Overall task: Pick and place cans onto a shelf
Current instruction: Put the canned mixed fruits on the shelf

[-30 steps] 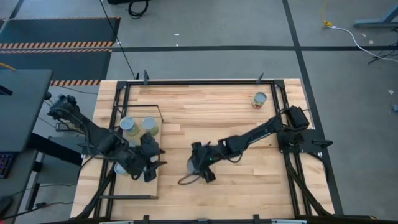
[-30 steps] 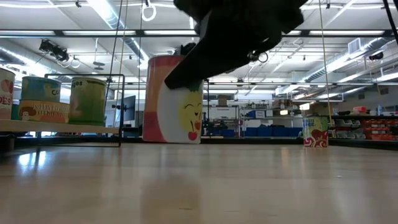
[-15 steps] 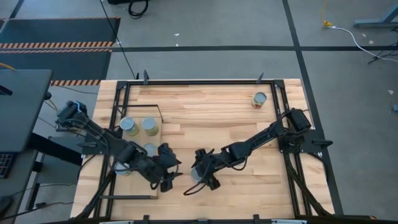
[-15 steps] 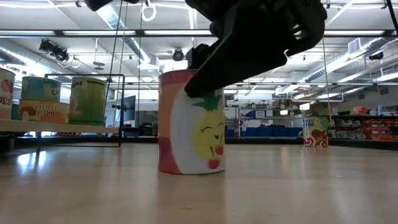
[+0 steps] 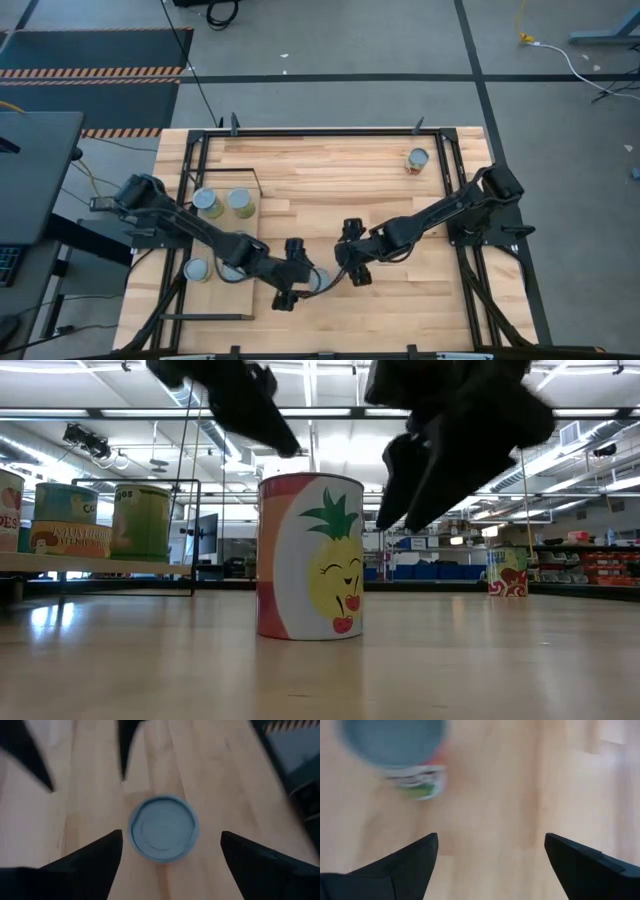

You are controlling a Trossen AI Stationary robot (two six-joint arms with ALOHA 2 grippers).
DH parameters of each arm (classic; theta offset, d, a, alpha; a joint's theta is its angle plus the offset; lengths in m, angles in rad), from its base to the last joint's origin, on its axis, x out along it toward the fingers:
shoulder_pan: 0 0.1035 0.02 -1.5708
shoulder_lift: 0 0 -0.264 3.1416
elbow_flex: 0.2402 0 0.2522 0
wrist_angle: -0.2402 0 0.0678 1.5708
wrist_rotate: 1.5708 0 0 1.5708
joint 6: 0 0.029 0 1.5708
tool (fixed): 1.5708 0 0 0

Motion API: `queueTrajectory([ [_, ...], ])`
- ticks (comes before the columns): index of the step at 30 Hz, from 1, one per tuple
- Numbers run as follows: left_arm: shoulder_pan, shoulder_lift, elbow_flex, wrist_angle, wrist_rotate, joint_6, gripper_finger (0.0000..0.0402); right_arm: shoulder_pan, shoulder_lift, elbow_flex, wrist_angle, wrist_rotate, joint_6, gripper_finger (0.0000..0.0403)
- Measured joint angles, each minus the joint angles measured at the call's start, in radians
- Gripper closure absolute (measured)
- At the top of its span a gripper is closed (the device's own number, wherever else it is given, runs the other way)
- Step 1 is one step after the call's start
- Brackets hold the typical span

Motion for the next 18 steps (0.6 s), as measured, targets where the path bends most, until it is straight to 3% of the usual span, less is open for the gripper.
queueTrajectory([
  [5, -0.013, 0.060, 0.000, 0.011, -0.012, 0.159, 0.0054, -0.016, 0.001, -0.093, 0.211, 0.026, 0.029, 0.0029],
  [10, -0.028, 0.073, 0.000, 0.027, -0.127, 0.287, 0.0053, -0.016, 0.001, -0.150, 0.426, -0.022, 0.032, 0.0030],
  [18, -0.022, 0.122, 0.018, 0.017, -0.123, 0.280, 0.0053, -0.016, 0.001, -0.206, 0.554, -0.049, 0.056, 0.0030],
])
